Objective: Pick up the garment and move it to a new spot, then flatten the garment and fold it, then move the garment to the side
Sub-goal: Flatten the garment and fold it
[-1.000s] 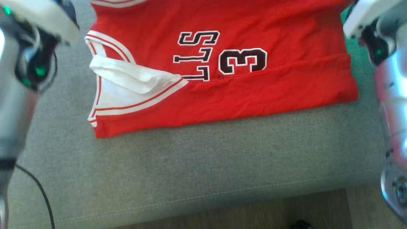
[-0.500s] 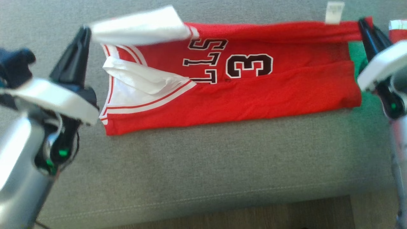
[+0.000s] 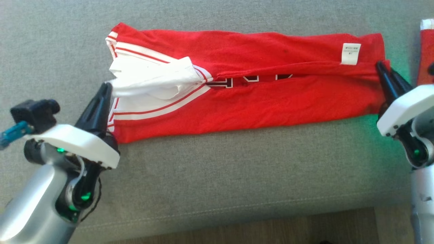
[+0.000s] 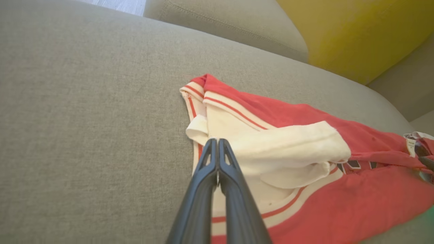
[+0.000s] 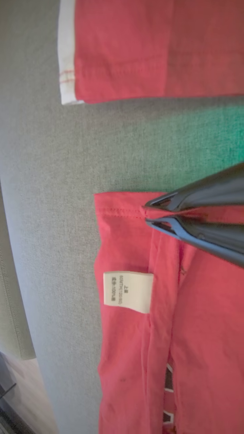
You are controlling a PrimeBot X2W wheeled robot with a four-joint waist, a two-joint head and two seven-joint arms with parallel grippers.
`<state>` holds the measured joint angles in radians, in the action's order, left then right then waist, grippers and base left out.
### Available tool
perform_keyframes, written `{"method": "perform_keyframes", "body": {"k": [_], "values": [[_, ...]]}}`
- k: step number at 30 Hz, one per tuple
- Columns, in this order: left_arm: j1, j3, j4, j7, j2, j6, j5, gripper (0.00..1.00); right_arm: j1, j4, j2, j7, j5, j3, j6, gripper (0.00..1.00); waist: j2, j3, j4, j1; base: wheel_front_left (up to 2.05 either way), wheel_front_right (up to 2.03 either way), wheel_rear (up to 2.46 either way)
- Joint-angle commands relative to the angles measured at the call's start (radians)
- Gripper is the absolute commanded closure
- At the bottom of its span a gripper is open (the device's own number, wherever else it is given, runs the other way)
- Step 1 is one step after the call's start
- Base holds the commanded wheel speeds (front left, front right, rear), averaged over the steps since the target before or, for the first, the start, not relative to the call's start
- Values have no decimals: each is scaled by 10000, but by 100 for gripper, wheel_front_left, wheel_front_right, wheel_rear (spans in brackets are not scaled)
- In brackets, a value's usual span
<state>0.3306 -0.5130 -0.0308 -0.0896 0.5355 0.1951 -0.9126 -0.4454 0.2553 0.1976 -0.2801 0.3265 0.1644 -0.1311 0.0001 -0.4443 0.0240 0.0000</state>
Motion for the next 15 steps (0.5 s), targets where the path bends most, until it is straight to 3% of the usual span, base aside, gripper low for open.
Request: {"method": "perform_keyframes", "body": {"k": [1,2,3,4,8,15], "values": [[105,318,62,-99,159,102,16,96,384,-653,-36,-174,-9,147,4,0,-1,94,-26,0,0,0,0],[105,318,62,-99,159,102,16,96,384,-653,-36,-174,-9,147,4,0,-1,94,-26,0,0,0,0],[62,271,138,-140,113,122,49,58,502,-763,-87,-213,13,245,4,0,-1,161,-29,0,0,0,0],[17,232,213,-191,74,167,101,3,646,-884,-149,-274,48,358,4,0,-1,234,-32,0,0,0,0],[-226,86,421,-587,-84,346,391,0,1364,-1494,-462,-579,231,791,4,0,-1,599,-10,0,0,0,0],[-705,-198,398,-1444,-308,1518,1875,0,1934,-2009,-1219,-663,608,1903,4,0,-1,1223,-21,0,0,0,0]]}}
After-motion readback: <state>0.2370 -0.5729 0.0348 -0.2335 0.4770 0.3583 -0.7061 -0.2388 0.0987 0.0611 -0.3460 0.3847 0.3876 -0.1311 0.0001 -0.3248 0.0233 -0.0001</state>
